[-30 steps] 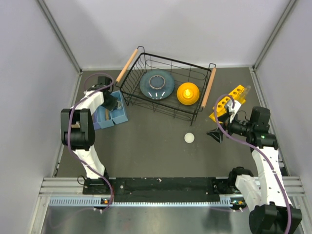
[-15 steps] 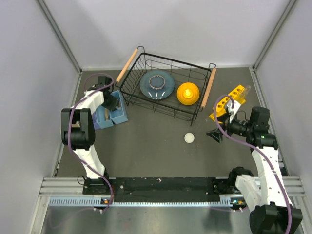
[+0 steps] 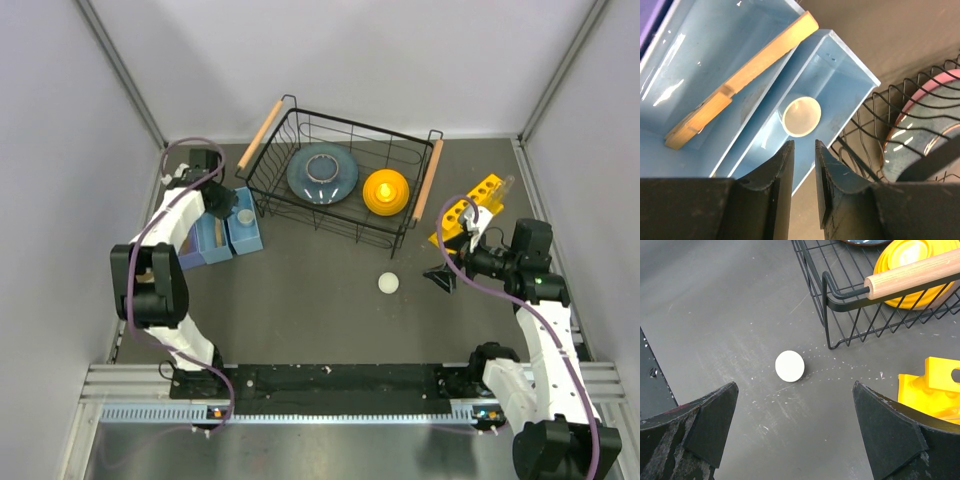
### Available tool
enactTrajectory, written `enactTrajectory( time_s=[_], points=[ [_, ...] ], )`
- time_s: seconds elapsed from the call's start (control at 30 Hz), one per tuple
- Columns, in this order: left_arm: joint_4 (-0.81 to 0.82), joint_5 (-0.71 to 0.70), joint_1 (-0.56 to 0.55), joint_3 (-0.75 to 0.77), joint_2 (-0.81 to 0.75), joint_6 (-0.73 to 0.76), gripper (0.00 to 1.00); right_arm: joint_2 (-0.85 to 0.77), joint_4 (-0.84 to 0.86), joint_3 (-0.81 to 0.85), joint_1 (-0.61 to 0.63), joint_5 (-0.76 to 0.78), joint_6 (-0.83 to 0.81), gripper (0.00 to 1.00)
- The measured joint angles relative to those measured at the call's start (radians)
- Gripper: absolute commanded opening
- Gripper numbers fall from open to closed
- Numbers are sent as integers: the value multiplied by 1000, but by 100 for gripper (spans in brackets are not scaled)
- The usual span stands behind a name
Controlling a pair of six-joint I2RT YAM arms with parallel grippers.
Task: Organize the chemistry lab equipment
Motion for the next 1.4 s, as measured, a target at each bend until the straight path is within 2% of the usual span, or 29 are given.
enactTrajectory(
  time_s=[0.2,0.3,0.4,0.5,0.63,0.8,0.83,0.97,1.03,1.23,1.4],
  points=[
    [13,-7,0,-118,-177,43,29,0,0,0,0,1,0,99],
    [40,16,0,-237,-338,98,40,0,0,0,0,-2,0,99],
    [134,134,3,-412,-560,189,58,0,-1,0,0,-8,-2,99],
    [233,288,-14,-587,-792,265,67,3,-2,0,0,-15,-3,99],
    [293,424,-147,-713,-990,331,71,10,1,-6,0,-20,-9,99],
    [412,522,-369,-842,-1092,363,73,28,-5,-29,0,-37,-26,99],
    [449,531,-402,-875,-1096,365,77,29,-4,-33,0,-44,-31,99],
    [613,515,-522,-985,-1038,360,79,29,-8,-51,0,-73,-51,99],
    [705,462,-607,-1006,-954,357,79,31,-10,-55,0,-79,-57,99],
    [1028,320,-827,-980,-573,356,77,34,-9,-71,0,-103,-69,99],
    [1222,269,-887,-857,-246,347,66,34,-17,-98,0,-130,-79,99]
  ],
)
